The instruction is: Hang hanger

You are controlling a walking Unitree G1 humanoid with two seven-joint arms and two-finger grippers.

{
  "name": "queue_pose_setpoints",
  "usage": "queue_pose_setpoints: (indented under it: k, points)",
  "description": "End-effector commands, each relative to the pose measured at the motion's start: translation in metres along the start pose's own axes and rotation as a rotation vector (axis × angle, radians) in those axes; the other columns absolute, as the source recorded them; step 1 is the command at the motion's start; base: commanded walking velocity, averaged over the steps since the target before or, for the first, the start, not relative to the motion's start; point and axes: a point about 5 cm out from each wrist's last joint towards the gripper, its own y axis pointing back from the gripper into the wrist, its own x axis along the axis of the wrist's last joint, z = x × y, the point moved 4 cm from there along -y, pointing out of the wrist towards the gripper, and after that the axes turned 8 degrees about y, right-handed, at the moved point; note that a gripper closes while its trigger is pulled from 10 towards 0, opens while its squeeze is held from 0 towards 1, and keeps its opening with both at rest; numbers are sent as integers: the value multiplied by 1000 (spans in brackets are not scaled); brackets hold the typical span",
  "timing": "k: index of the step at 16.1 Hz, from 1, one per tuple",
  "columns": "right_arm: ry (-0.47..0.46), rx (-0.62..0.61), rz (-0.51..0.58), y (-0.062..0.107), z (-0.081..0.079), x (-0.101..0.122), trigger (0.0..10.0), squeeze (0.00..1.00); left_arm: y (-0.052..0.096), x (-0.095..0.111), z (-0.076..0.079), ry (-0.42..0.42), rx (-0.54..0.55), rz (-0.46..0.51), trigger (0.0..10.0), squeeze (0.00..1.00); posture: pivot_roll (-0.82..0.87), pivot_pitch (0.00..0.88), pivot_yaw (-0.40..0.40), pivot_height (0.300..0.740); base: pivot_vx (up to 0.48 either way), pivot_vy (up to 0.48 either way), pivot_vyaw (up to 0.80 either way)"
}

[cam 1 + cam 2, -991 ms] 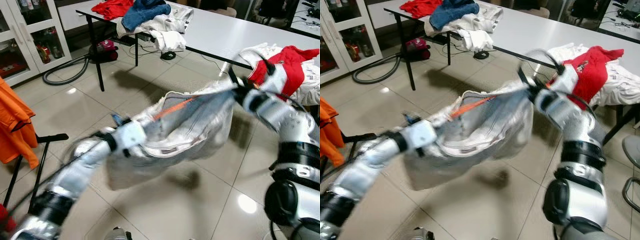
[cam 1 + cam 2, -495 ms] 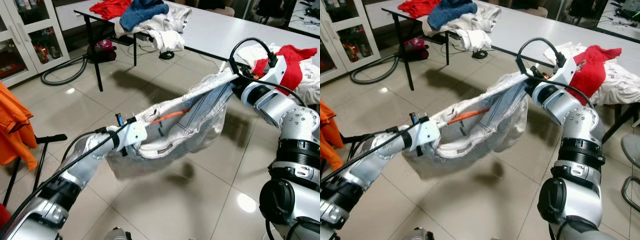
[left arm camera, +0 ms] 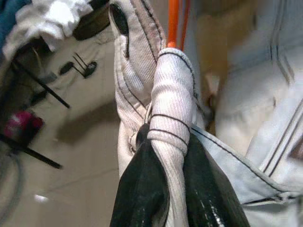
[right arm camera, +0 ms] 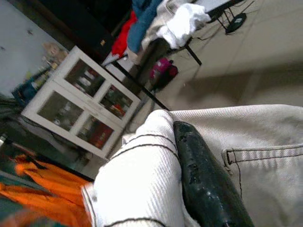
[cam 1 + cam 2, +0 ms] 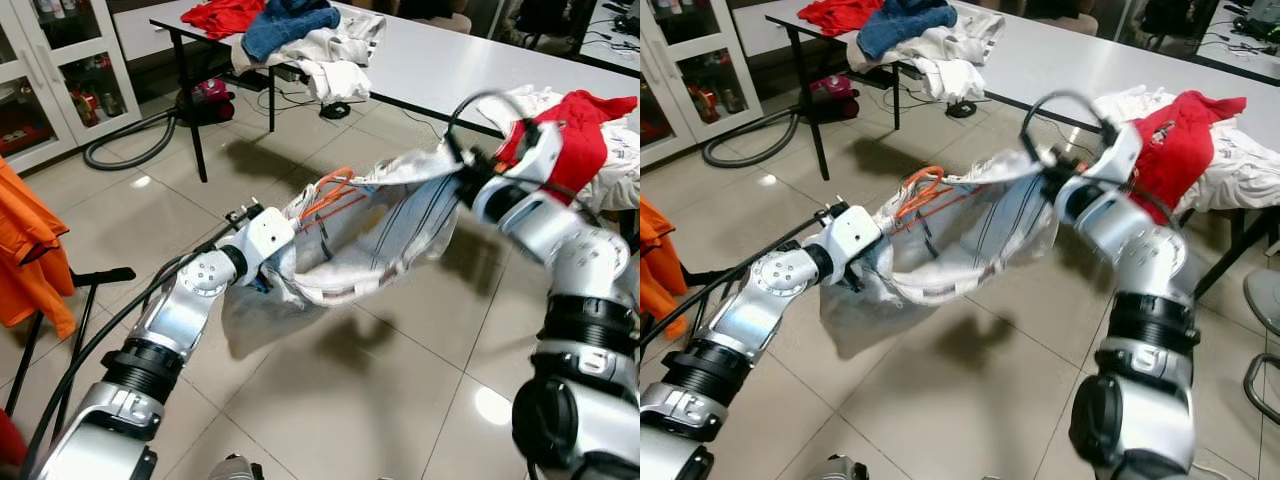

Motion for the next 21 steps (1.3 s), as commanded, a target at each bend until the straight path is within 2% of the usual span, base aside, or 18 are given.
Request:
queue_pose_setpoints:
  k: [1,3,5,7,8,9,11,13,14,16,18,19,21]
  points:
    - [67,8,44,6,-5,8,0,0,4,23,-18,132,27,92,10000,0,-147,0,-66,740,0,0,0]
    - [99,6,43,11,-3,0,0,0,11,28,-30,210,22,121,10000,0,-147,0,-64,740,0,0,0]
    - [218,-30,11,19,11,-15,0,0,21,40,-42,276,-12,179,10000,0,-148,0,-63,740,0,0,0]
    - [330,-85,-29,29,36,-39,0,0,39,67,-61,350,-38,302,10000,0,-147,0,-65,740,0,0,0]
    - [359,-86,-44,30,40,-46,0,0,43,73,-64,365,-52,329,10000,0,-145,0,-65,740,0,0,0]
    - [431,-89,-88,33,48,-64,0,0,48,81,-66,390,-72,369,10000,0,-144,0,-65,740,0,0,0]
    - [534,-65,-153,35,59,-96,0,0,58,103,-62,436,-173,472,10000,0,-133,0,-66,740,0,0,0]
    - [620,4,-176,34,55,-111,0,0,62,116,-57,486,-232,523,10000,0,-130,0,-62,740,0,0,0]
    - [679,60,-175,31,46,-119,0,0,63,120,-53,512,-268,532,10000,0,-128,0,-60,740,0,0,0]
    - [759,133,-145,25,31,-122,0,0,66,118,-34,480,-368,500,10000,0,-130,0,-58,740,0,0,0]
    - [862,147,-150,21,31,-127,0,0,75,121,-22,479,-463,505,10000,0,-131,0,-60,740,0,0,0]
    - [880,145,-149,20,32,-127,0,0,79,121,-18,470,-502,504,10000,0,-129,0,-62,740,0,0,0]
    - [941,133,-143,19,38,-125,0,0,96,114,-6,433,-632,462,10000,0,-125,0,-67,740,0,0,0]
